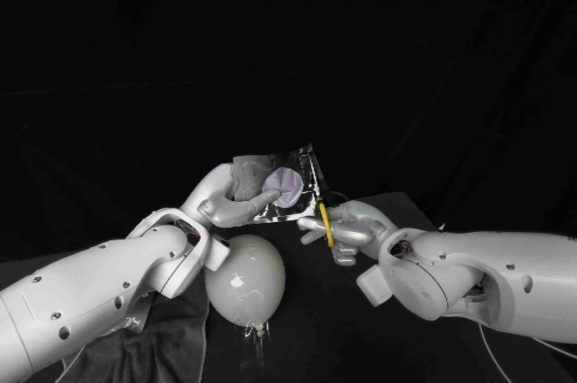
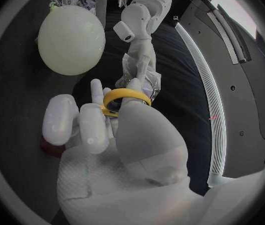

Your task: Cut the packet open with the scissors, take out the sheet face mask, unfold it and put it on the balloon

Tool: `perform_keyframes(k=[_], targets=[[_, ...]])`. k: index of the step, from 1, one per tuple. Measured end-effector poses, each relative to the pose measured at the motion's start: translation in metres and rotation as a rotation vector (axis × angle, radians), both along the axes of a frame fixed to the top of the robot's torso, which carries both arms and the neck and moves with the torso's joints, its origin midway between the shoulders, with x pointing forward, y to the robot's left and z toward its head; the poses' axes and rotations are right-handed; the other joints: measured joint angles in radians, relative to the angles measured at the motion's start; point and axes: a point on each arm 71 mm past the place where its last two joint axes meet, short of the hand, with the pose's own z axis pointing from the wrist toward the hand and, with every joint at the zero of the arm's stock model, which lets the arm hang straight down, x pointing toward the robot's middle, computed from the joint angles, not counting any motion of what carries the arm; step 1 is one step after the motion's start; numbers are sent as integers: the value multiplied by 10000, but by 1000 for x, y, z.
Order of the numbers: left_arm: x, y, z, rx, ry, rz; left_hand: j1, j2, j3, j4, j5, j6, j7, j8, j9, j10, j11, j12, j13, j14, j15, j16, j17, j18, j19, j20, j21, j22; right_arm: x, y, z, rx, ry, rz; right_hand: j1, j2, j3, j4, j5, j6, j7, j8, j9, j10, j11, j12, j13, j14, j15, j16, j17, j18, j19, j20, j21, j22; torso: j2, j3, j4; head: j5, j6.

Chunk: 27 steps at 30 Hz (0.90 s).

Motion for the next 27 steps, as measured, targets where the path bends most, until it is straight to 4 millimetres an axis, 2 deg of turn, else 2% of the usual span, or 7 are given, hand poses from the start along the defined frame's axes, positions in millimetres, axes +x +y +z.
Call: perform_keyframes(k=[9,10,11,15,17,19,27], targets=[[0,-3,0,-34,38,-40,-4,-4,0,0,31,-15,-15,-10,0,-2,2,2,2,0,0,0,12,-7,0,0,0,-10,0,-3,0,-50,123,-180,58,57,-258,-7,0,63,-39,25,13,49,-20,-35,68,36,-34,0,-59,-60,45,-45,46,3,7,0,-18,15,30],[0,-3,0,-35,43,-42,-3,-3,0,0,32,-15,-16,-10,0,-4,4,2,2,0,0,0,11,-7,0,0,0,-11,0,-3,0,-51,122,-193,11,10,-316,34,0,28,-5,22,13,53,-19,-101,67,36,-34,-5,-76,-61,45,-45,7,4,7,0,-18,10,30],[0,-3,0,-35,49,-40,7,7,0,0,31,-16,-16,-11,0,-16,16,2,2,0,0,0,12,-9,0,0,0,-10,0,-3,0,-51,122,-207,-195,-168,-418,146,0,-131,105,-60,4,198,-161,-277,35,31,-27,-77,-150,-62,21,-50,-115,4,7,4,-18,7,30],[0,-2,0,-34,99,-23,18,18,-1,0,31,-17,-17,-33,0,-17,17,2,1,0,0,0,11,-11,0,0,0,-10,-1,-4,0,-39,100,-231,-1098,-617,-463,555,0,-846,369,-456,-129,-58,-352,-905,-224,-281,283,-419,-628,-63,-506,134,-884,6,5,12,-13,-18,30],[0,-2,-1,-22,130,-30,22,22,0,1,31,-17,-18,-30,0,-17,17,2,2,0,0,0,11,-14,0,0,0,-10,-1,-4,0,-31,71,-229,-1238,-757,-491,637,0,-1013,497,-596,-173,-386,-267,-1010,-319,-387,451,-508,-796,-66,-694,250,-1182,7,3,12,-12,-21,30],[0,-2,-1,-1,163,-54,22,22,0,1,31,-18,-18,-4,0,-17,17,2,2,-2,-2,0,11,-14,1,0,0,-10,0,-4,1,-23,35,-225,-1317,-836,-463,717,0,-1123,500,-653,-190,-549,-206,-1011,-377,-454,520,-543,-889,-68,-808,304,-1349,8,1,12,-12,-22,38],[0,-2,-2,100,217,-109,22,22,-1,1,31,-14,-15,3,0,-19,19,2,2,-26,-26,0,10,-17,1,0,0,-10,0,-4,3,-21,-26,-188,-1498,-1017,-488,857,0,-1269,645,-654,-202,-702,-124,-1019,-473,-526,592,-581,-1002,-69,-908,404,-1543,8,-1,12,-10,-23,61]])
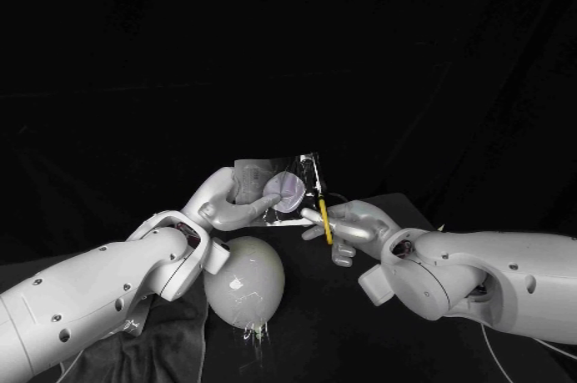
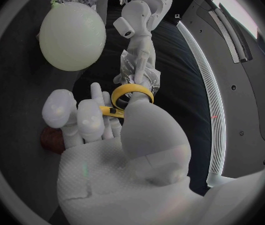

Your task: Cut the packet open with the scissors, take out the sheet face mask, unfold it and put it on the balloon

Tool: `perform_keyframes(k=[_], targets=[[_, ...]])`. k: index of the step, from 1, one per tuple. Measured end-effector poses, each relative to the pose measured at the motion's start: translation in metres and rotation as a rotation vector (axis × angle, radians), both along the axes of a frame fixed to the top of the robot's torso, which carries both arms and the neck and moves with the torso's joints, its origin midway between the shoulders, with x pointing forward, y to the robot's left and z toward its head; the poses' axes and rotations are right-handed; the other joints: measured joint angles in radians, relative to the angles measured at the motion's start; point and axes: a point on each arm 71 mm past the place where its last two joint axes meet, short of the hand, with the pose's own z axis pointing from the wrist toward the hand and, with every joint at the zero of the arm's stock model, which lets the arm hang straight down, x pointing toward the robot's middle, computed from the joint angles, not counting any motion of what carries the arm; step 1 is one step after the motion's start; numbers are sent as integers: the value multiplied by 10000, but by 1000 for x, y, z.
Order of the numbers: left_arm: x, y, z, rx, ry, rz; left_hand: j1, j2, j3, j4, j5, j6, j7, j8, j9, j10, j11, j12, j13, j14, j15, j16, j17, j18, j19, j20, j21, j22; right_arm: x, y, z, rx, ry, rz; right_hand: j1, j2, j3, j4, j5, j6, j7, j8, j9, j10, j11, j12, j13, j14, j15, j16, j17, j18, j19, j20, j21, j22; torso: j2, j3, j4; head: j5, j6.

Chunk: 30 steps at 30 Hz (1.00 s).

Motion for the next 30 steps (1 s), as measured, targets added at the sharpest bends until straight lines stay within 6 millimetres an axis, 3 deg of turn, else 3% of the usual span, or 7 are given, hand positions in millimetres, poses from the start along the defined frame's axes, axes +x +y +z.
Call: perform_keyframes(k=[20,26,29,30], targets=[[5,5,-1,415,-496,89,-5,-5,-27,-26,-21,17,17,-13,0,22,-22,0,0,4,4,0,8,-68,-36,37,0,1,-1,-5,3,-141,380,411,0,2,25,81,0,-19,23,105,55,195,-27,176,-8,36,-36,123,192,-4,77,71,265,-5,-3,-3,-2,-31,-45],[5,6,-2,529,-628,56,-6,-6,-27,-26,-31,17,16,-35,0,22,-22,-1,0,5,5,0,8,-71,-37,37,0,1,1,-11,4,-229,504,289,56,138,25,81,0,651,-324,487,192,824,-44,623,215,314,-265,395,578,-9,520,-145,951,-1,-3,-6,1,-17,-53],[5,7,-2,573,-672,44,-6,-6,-27,-26,-35,16,16,-31,0,22,-22,-1,-1,6,6,0,8,-71,-37,37,0,1,3,-15,4,-253,552,148,299,379,28,-9,0,1385,-660,911,395,1074,2,1106,532,624,-535,728,1101,-68,933,-387,1641,0,-3,-6,2,-26,-61],[5,7,-2,584,-682,42,-6,-6,-27,-26,-35,16,16,-13,0,22,-22,0,0,6,6,0,7,-71,-37,37,0,1,3,-16,4,-259,561,109,350,431,26,-8,0,1571,-772,1032,466,1169,-93,1230,644,698,-616,784,1194,-71,1018,-472,1781,0,-2,-5,2,-30,-65]])
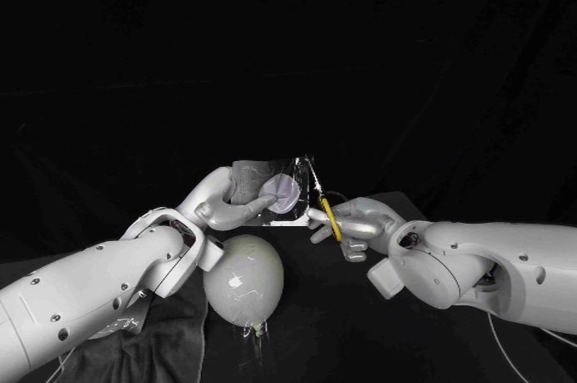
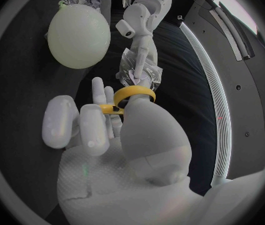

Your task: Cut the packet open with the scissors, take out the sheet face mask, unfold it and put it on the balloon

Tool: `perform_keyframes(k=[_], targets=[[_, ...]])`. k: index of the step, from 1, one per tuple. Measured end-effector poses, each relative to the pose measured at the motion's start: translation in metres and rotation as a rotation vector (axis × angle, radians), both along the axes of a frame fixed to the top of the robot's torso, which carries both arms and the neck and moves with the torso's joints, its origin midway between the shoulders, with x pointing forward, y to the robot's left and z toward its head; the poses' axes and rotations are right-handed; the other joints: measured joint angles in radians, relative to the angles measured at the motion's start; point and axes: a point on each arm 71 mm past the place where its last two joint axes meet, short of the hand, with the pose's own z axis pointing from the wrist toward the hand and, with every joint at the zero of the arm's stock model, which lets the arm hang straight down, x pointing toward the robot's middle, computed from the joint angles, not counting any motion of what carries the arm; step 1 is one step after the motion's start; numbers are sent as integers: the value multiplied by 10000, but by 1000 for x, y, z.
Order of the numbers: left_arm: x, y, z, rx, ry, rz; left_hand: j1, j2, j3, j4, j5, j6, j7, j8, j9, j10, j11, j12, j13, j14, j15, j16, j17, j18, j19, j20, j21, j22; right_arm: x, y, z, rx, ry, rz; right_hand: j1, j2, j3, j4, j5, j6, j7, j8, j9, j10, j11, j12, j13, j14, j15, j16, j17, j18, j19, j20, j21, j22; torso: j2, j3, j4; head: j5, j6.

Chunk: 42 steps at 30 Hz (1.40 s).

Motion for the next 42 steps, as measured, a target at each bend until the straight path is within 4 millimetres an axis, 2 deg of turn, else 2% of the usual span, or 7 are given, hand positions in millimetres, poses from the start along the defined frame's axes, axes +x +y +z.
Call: perform_keyframes(k=[5,11,15,21,29,35,42], targets=[[0,0,0,56,-37,-36,0,-2,-2,-2,13,-1,-1,60,1,-1,1,-4,-2,1,1,0,-1,-2,0,0,0,0,2,-2,0,-8,17,-188,156,151,2,-60,0,823,-501,586,506,260,-259,758,687,144,-452,277,548,-119,407,-411,713,0,3,-3,7,-24,-14],[-1,0,-1,91,-39,-97,-1,-3,-2,-2,35,-1,-1,61,1,-2,2,-4,-2,1,1,0,-2,-3,0,0,0,0,3,-4,1,7,-62,-467,236,229,-12,-72,0,913,-455,1288,1223,265,-270,1826,2062,180,-660,736,1428,-310,718,-729,1480,-1,3,-7,11,-61,4],[-1,1,-1,99,-31,-102,-14,-16,-3,-2,35,-1,-1,61,1,-2,2,-4,-2,2,2,0,-3,-5,0,0,0,0,4,-6,1,18,-173,-673,204,261,-25,-93,0,926,-442,2007,2104,265,-270,2116,5500,194,-681,1625,2125,-474,757,-912,2243,-4,3,-10,10,-75,26],[-1,2,-1,77,11,-94,-16,-18,-3,-2,35,-16,-16,61,1,-5,5,-4,-2,2,2,0,-4,-5,0,0,0,0,4,-9,2,31,-340,-935,78,387,-1,-249,0,837,-530,2438,2737,265,-271,2345,6628,195,-782,2007,2142,-485,755,-1018,2658,-8,3,-9,6,-75,58],[1,6,-2,-124,359,-8,-29,-26,28,-33,35,-17,-17,60,3,-19,19,-4,-1,3,3,-39,10,-7,0,0,0,-10,5,-15,3,41,-521,-1256,20,445,-2,-250,0,767,-600,2463,2944,263,-272,2460,6401,198,-825,1885,2170,-492,769,-1036,2364,-5,3,-1,-2,-87,131],[4,13,-3,-570,1109,175,-90,-4,27,-33,35,-18,-18,51,5,-20,20,-4,-1,3,4,-39,10,-8,0,0,0,-10,5,-20,3,114,-642,-1415,30,436,-7,-245,0,567,-800,1767,2804,137,-398,2562,4325,196,-857,1459,2147,-541,769,-1029,1524,-1,0,5,-4,-82,157],[8,26,-6,-1419,2449,428,-103,31,16,-45,35,-32,-33,34,174,-37,37,-3,-1,4,4,-39,20,-9,0,0,0,-9,8,-28,1,103,-822,-1598,518,289,-17,-387,0,540,-801,1221,2585,85,-450,2634,4091,152,-816,1345,2139,-543,647,-827,1280,0,4,-1,0,-42,173]])
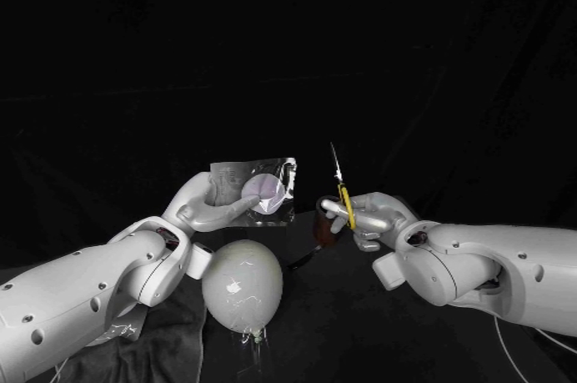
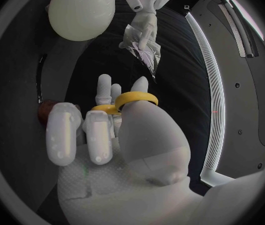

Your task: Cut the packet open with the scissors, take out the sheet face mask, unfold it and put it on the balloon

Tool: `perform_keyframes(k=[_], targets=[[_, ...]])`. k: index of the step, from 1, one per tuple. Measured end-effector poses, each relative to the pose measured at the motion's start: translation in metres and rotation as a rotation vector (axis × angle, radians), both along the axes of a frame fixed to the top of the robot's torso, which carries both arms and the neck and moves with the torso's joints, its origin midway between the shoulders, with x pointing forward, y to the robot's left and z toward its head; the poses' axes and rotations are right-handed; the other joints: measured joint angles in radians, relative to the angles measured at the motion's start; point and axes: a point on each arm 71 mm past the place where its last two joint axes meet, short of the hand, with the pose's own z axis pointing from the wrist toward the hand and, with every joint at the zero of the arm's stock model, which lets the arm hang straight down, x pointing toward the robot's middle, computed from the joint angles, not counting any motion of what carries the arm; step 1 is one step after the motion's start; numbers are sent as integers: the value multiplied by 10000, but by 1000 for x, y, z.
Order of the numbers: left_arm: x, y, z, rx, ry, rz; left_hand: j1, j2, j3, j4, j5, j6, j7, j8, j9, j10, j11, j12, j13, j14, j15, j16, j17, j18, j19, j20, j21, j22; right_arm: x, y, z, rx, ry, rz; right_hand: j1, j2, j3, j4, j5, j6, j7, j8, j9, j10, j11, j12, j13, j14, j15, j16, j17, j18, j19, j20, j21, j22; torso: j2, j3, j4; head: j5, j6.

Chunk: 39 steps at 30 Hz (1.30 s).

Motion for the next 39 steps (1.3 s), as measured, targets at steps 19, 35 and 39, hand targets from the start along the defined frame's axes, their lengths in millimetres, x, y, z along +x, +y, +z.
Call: perform_keyframes(k=[19,35,39], targets=[[-17,61,-23,-2185,3596,781,18,16,-2,0,-20,23,23,-62,66,-2,1,0,0,-36,-6,0,-1,-2,-35,35,0,-10,7,-26,-25,-498,176,-483,180,3,31,-151,0,-39,39,-238,-98,-38,-37,47,-13,-11,24,-39,9,-1,16,87,-39,-8,-29,-68,61,902,-141],[-44,159,-55,-1659,5049,1646,-28,52,-4,0,1,16,16,-30,151,-14,14,0,0,-37,-6,0,21,105,-35,35,0,-8,11,-35,-44,-682,551,-540,180,3,30,-150,0,-54,55,-316,-122,-39,-36,49,-21,6,43,-39,0,104,14,86,-40,0,-253,-185,255,2919,-943],[-54,180,-72,-1368,5637,1813,-42,64,-5,-1,1,15,15,-30,152,20,-21,-1,-1,-37,-5,-22,32,104,-35,35,0,-8,12,-35,-46,-707,591,-538,180,3,30,-150,0,-56,56,-316,-128,-39,-36,49,-23,-8,60,-39,0,103,14,86,-40,0,-332,-191,286,3281,-1243]])
